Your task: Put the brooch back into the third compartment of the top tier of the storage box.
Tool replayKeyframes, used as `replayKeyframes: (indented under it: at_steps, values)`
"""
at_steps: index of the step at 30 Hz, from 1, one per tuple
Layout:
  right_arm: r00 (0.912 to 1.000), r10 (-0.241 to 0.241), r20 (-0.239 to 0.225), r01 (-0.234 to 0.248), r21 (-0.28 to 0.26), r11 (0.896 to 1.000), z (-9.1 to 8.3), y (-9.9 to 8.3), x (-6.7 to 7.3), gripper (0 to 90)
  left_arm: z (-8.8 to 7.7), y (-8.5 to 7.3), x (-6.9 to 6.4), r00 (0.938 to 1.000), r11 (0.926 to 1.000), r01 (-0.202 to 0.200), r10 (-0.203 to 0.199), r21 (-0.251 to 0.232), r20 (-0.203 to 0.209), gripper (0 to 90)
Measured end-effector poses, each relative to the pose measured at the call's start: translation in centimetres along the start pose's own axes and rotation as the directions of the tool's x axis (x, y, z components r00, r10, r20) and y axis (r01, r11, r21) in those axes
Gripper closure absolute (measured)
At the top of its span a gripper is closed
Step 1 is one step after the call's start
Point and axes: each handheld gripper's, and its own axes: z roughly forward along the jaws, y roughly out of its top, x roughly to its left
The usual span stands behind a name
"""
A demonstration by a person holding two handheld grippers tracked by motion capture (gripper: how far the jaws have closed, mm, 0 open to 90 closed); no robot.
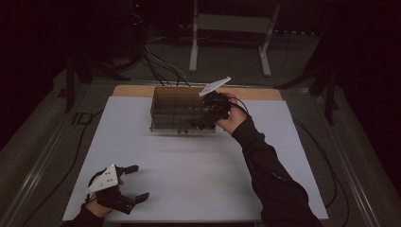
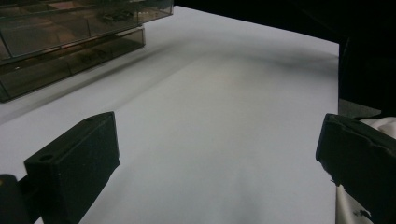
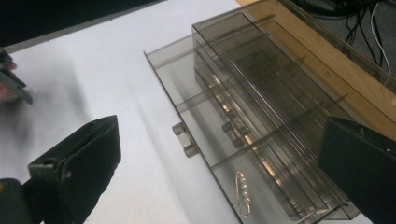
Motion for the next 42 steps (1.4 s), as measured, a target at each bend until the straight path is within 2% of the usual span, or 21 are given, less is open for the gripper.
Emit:
replayKeyframes:
  at_steps: [3, 10, 18, 26, 32, 38, 42]
  values:
    - [0.9999, -0.007, -0.014, 0.007, -0.02, 1.0, -0.4, 0.1, 0.4, 0.0, 0.1, 0.0, -0.1, 1.0, 1.0, -0.002, 0.002, 0.006, 0.003, 0.5]
    - [0.9989, -0.037, -0.027, 0.037, -0.029, 0.999, -1.0, -0.1, 1.7, 0.0, 0.2, 0.0, -0.1, 1.0, 1.0, -0.004, 0.004, 0.005, 0.008, 0.5]
    - [0.998, -0.046, -0.044, 0.044, -0.048, 0.998, -1.4, -1.1, 2.7, 0.0, 0.1, 0.0, -0.1, 1.0, 1.0, -0.006, 0.006, 0.002, 0.004, 0.5]
    - [0.9971, -0.042, -0.063, 0.038, -0.071, 0.997, -1.3, -3.0, 3.4, 0.0, 0.1, 0.1, -0.1, 1.0, 1.0, -0.008, 0.008, 0.005, 0.005, 0.5]
    - [0.9969, -0.038, -0.068, 0.032, -0.097, 0.995, -1.3, -5.3, 3.8, 0.0, 0.1, 0.1, -0.1, 1.0, 1.0, -0.008, 0.008, 0.004, 0.004, 0.5]
    - [0.996, -0.016, -0.088, 0.006, -0.114, 0.994, -1.3, -7.0, 4.1, 0.0, 0.1, 0.1, -0.1, 1.0, 1.0, -0.009, 0.009, 0.003, 0.004, 0.5]
    - [0.995, 0.006, -0.1, -0.017, -0.112, 0.994, -1.0, -8.8, 4.3, 0.0, 0.1, 0.1, -0.1, 0.9999, 0.9999, -0.011, 0.011, 0.005, 0.006, 0.5]
